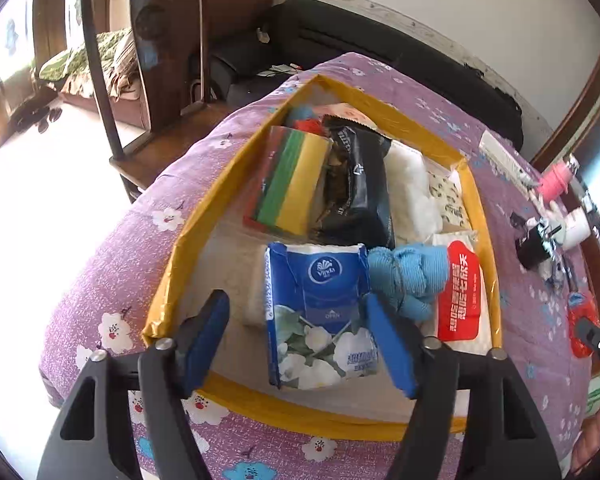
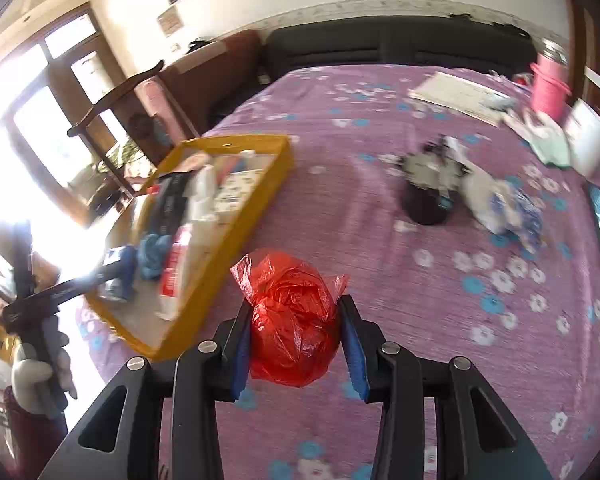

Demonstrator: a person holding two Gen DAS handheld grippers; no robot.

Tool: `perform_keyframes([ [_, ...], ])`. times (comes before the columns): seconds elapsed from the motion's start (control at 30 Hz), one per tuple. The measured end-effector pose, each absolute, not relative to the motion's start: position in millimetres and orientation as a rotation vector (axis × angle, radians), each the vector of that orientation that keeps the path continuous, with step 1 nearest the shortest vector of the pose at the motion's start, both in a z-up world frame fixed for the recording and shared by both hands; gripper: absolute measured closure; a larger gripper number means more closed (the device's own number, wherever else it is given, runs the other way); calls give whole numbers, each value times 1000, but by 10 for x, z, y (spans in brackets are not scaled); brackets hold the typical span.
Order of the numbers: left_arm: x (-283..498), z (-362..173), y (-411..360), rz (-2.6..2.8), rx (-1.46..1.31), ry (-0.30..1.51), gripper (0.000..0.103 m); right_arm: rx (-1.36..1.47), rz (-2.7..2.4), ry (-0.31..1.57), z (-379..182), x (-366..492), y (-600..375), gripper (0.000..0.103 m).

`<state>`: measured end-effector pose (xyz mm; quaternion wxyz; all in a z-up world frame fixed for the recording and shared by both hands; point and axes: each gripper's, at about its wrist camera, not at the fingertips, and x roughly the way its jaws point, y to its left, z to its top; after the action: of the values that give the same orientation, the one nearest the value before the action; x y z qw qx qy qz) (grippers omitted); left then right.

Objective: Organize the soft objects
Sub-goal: 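Carry the tissue pack and red bag into the yellow tray and open both tools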

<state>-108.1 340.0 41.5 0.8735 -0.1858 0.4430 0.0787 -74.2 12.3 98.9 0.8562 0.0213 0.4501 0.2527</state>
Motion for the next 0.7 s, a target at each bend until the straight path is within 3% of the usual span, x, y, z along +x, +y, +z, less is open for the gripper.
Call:
perform_keyframes([
  [0.3,-1608,772,3466,173,-400,794,16,-60,772,992,917,-833,1363,59],
  [0.43,-1739,851,3449,217,-354,763,15,-145,764,1018,712,-870,1751,57],
  [0.6,-1772,833,3458,314,-298,751,10,-177,736,1039,563,-864,1909,49],
  [0.7,-1759,808,3485,344,-305,750,9,-160,736,1017,623,-867,1850,39],
])
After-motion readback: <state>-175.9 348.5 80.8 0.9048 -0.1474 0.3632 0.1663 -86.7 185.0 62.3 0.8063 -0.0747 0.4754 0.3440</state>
